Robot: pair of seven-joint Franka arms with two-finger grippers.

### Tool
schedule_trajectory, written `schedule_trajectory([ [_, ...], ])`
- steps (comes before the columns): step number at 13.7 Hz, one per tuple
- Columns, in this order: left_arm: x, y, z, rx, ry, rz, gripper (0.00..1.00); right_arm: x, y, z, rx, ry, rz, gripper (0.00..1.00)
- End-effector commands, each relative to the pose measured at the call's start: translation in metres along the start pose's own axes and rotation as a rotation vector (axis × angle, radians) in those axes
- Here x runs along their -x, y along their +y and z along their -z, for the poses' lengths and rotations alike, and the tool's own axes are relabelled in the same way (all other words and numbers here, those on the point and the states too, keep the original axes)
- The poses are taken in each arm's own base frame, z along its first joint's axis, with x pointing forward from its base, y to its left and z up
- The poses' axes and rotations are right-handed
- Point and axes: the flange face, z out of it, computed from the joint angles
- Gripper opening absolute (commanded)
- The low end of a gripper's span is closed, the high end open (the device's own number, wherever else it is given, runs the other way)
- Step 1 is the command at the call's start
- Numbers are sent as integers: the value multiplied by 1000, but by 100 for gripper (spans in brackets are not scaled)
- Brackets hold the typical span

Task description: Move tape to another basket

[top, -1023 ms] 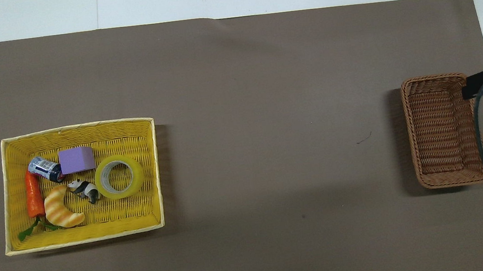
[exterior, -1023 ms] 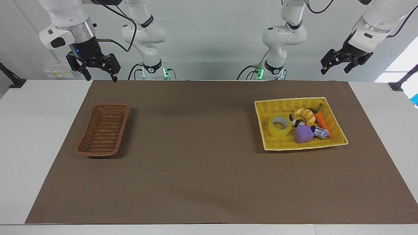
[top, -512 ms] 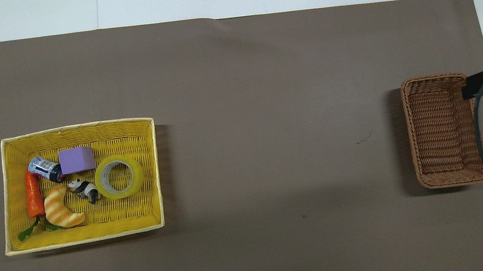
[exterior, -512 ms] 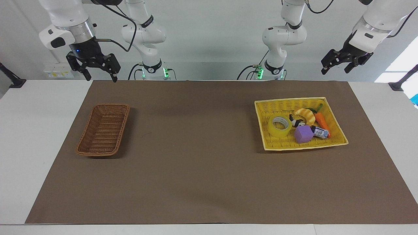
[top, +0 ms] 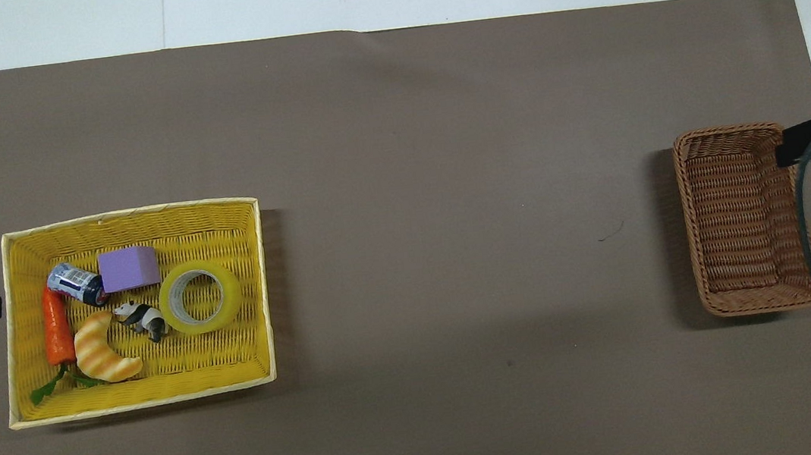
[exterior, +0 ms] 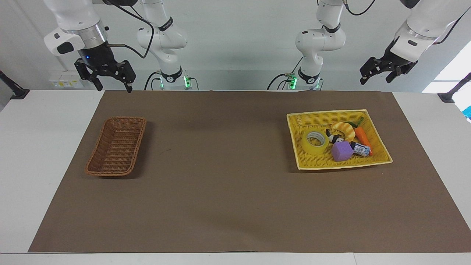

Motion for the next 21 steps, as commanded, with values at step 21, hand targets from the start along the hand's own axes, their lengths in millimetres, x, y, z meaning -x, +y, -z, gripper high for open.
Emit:
schedule_trajectory([
  [21, -20, 13, -134, 61, 59, 352, 100, 4, 3, 0, -22, 8, 16, 100],
])
